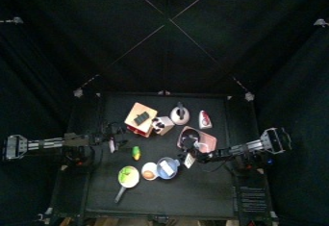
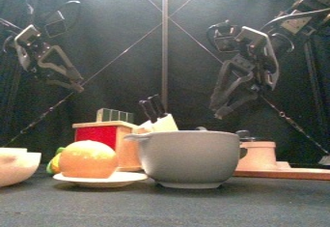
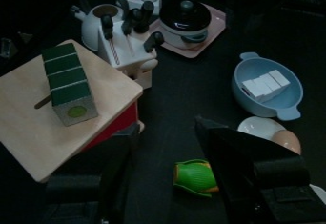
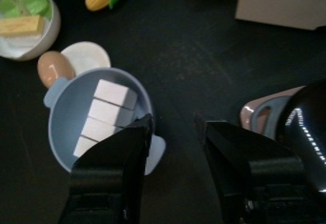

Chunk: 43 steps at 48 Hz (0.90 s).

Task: Grab bowl

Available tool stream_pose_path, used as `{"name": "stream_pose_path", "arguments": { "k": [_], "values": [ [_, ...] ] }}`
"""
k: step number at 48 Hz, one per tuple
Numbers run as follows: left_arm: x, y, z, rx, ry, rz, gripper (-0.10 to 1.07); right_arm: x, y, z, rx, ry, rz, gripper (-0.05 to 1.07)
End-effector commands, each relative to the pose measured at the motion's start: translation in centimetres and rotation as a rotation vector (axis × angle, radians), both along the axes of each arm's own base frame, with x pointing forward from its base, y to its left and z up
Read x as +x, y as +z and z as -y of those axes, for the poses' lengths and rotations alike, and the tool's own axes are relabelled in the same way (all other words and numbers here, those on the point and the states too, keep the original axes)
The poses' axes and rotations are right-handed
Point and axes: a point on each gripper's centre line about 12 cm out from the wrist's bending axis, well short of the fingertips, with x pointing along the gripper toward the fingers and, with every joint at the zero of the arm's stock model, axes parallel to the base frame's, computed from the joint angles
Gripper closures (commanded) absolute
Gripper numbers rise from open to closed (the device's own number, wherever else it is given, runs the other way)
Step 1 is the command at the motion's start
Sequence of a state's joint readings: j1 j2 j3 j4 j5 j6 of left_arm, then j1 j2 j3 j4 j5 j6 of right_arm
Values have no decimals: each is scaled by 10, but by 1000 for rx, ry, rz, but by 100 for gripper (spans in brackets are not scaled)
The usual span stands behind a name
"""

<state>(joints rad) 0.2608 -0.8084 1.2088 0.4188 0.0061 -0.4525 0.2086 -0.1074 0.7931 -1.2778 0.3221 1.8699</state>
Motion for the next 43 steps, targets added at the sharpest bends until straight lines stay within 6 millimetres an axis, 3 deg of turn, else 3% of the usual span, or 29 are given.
{"name": "stream_pose_path", "arguments": {
  "k": [1,33,43],
  "values": [
    [2,5,-1,3,1,15,11,13,5,-4,2,0,16,24],
    [2,5,-1,3,1,15,11,28,-31,1,-14,-44,-79,26],
    [2,5,-1,3,1,15,11,29,-33,5,-11,-58,-83,36]
  ]
}}
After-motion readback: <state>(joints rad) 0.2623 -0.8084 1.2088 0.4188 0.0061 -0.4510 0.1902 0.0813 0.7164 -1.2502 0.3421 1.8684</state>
